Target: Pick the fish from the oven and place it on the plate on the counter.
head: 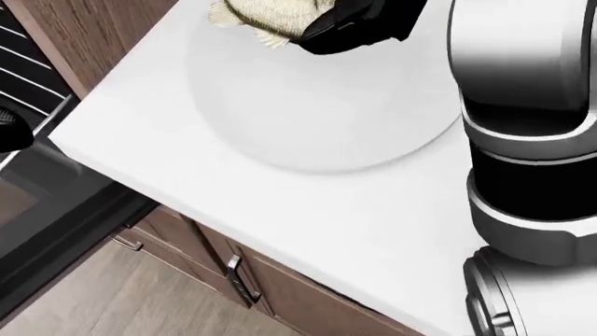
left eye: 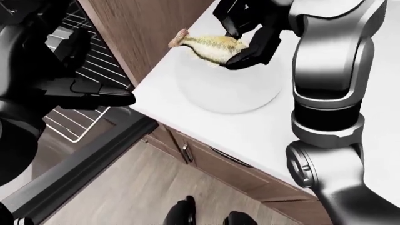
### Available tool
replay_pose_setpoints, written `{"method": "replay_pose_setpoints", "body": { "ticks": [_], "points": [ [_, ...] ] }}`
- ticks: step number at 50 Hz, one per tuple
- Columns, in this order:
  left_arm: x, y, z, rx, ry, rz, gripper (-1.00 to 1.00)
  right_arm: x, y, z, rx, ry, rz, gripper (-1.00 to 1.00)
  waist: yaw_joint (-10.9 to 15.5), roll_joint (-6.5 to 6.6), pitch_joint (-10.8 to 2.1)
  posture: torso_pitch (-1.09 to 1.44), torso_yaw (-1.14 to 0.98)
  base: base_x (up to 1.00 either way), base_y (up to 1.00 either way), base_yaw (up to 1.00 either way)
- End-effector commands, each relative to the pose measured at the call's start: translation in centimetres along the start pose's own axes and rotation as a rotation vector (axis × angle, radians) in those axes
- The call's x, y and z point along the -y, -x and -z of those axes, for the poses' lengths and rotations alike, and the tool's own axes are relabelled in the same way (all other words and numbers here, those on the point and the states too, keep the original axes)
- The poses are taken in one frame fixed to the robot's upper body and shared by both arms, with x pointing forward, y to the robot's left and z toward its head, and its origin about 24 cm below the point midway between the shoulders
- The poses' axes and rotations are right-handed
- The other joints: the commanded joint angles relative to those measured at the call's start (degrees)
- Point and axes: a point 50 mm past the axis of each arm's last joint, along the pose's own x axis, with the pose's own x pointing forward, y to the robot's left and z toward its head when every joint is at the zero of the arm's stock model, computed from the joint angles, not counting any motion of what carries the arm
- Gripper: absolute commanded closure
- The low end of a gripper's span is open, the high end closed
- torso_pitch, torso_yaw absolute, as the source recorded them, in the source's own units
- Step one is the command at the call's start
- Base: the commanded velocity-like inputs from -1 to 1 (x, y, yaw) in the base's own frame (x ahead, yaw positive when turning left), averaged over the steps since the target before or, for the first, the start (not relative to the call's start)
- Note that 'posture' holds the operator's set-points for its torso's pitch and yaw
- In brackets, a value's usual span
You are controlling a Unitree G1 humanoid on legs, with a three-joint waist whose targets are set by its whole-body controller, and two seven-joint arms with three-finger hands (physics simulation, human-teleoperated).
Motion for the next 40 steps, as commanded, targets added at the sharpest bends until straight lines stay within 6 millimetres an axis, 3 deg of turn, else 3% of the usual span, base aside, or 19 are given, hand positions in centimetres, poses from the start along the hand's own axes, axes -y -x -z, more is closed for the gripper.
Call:
{"method": "replay_pose_setpoints", "body": {
  "ticks": [1, 10, 12, 14, 15, 16, 21, 34, 37, 40],
  "points": [
    [-0.3, 0.3, -1.3, 0.072, 0.000, -0.021, -1.00, 1.2, 1.8, -1.8, 0.074, 0.035, 0.068, 0.97, 0.0, 0.39, -2.53, 0.47, 0.00, 0.00, 0.00, 0.00],
    [-0.3, 0.3, -1.3, 0.073, 0.001, -0.020, -1.00, 0.7, 2.0, -1.1, 0.043, 0.059, 0.027, 0.98, -0.1, 0.35, -2.19, 0.47, 0.00, 0.00, 0.00, 0.00],
    [-0.3, 0.3, -1.4, 0.074, 0.001, -0.020, -1.00, 0.5, 2.0, -0.9, 0.038, 0.062, 0.023, 0.80, -0.1, 0.34, -2.32, 0.47, 0.00, 0.00, 0.00, 0.00],
    [-0.3, 0.4, -1.4, 0.072, 0.002, -0.020, -1.00, 0.5, 2.0, -0.8, 0.030, 0.066, 0.024, 0.47, 0.0, 0.28, -2.56, 0.47, 0.00, 0.00, 0.00, 0.00],
    [-0.3, 0.4, -1.4, 0.073, 0.002, -0.020, -1.00, 0.5, 2.0, -0.7, 0.027, 0.070, 0.023, 0.45, 0.0, 0.25, -2.67, 0.47, 0.00, 0.00, 0.00, 0.00],
    [-0.3, 0.4, -1.3, 0.072, 0.001, -0.020, -1.00, 0.4, 1.9, -0.6, 0.025, 0.074, 0.022, 0.57, 0.0, 0.21, -2.77, 0.47, 0.00, 0.00, 0.00, 0.00],
    [-0.4, 0.3, -1.2, 0.073, 0.003, -0.020, -1.00, 0.6, 2.1, 0.1, -0.003, 0.092, 0.028, 0.25, 0.2, -0.05, -3.29, 0.47, 0.00, 0.00, 0.00, 0.00],
    [-0.3, 0.4, -1.4, 0.074, 0.002, -0.019, -1.00, 1.4, 2.4, 1.3, -0.053, 0.121, 0.048, -0.13, 0.6, -0.41, -3.80, 0.47, 0.00, 0.00, 0.00, 0.00],
    [-0.3, 0.4, -1.4, 0.074, 0.003, -0.019, -1.00, 1.7, 2.6, 1.5, -0.063, 0.126, 0.059, -0.31, 0.6, -0.24, -3.80, 0.47, 0.00, 0.00, 0.00, 0.00],
    [-0.2, 0.4, -1.4, 0.074, 0.002, -0.019, -1.00, 2.2, 2.9, 1.3, -0.060, 0.127, 0.071, -0.33, 0.6, -0.03, -3.70, 0.47, 0.00, 0.00, 0.00, 0.00]
  ]
}}
